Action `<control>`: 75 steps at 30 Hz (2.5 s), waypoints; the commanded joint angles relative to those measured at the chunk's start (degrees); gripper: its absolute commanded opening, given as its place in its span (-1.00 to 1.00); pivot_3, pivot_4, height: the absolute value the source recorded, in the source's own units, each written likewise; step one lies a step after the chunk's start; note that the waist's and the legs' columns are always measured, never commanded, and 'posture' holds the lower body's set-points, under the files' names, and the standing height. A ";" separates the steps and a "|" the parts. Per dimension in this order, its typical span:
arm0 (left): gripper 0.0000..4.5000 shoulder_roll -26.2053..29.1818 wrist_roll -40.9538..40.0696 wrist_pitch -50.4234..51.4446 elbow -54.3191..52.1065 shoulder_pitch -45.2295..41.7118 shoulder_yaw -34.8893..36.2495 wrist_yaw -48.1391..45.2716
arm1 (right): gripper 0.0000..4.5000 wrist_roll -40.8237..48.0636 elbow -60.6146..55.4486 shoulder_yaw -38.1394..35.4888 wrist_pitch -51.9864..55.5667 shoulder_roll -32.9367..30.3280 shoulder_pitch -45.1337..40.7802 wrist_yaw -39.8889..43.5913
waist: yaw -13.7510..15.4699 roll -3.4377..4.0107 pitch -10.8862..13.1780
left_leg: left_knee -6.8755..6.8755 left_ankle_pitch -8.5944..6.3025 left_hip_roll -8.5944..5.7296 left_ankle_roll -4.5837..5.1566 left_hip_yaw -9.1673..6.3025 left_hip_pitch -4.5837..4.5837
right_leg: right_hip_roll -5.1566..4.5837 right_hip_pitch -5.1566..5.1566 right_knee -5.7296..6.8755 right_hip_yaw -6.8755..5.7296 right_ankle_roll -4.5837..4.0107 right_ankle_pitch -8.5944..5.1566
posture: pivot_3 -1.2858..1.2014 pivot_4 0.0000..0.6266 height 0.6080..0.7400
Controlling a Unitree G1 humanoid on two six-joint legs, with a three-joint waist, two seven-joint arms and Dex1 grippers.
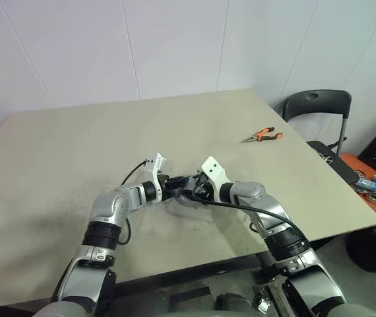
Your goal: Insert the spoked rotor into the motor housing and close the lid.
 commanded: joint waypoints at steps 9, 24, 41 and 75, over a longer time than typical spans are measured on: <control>-0.99 0.80 -0.38 5.88 -7.16 4.16 -3.95 -4.70 | 0.35 -2.12 5.31 1.57 4.90 -1.63 3.03 -1.93 | 0.02 -0.02 -0.03 | -0.01 0.00 0.00 0.00 0.00 0.00 | -0.05 0.03 -0.03 -0.05 0.03 -0.02 | 0.03 -1.00 1.00; -0.99 1.39 0.72 6.08 -8.48 5.13 -4.27 -5.55 | 0.35 -1.43 5.46 1.23 5.44 -1.30 2.59 -2.09 | -0.02 -0.01 -0.02 | -0.03 0.00 0.01 0.00 -0.02 0.02 | -0.06 0.07 -0.08 -0.06 0.22 -0.14 | 0.03 -1.00 1.00; -0.99 3.29 4.52 2.35 -6.61 4.42 -5.94 -6.04 | 0.35 -0.95 5.21 1.25 6.01 -1.62 2.28 -1.73 | -0.03 -0.01 -0.02 | -0.06 0.00 0.01 0.00 -0.03 0.03 | -0.06 0.10 -0.12 -0.06 0.23 -0.15 | 0.03 -1.00 1.00; -1.00 2.99 3.53 3.81 -8.92 6.30 -6.47 -6.84 | 0.93 26.13 -6.93 -22.98 31.08 -14.03 -2.53 8.00 | 0.27 -0.05 0.20 | -0.16 -0.20 -0.07 0.06 0.00 -0.75 | -0.13 -0.67 -0.38 -0.09 0.06 -0.05 | 0.03 -1.00 1.00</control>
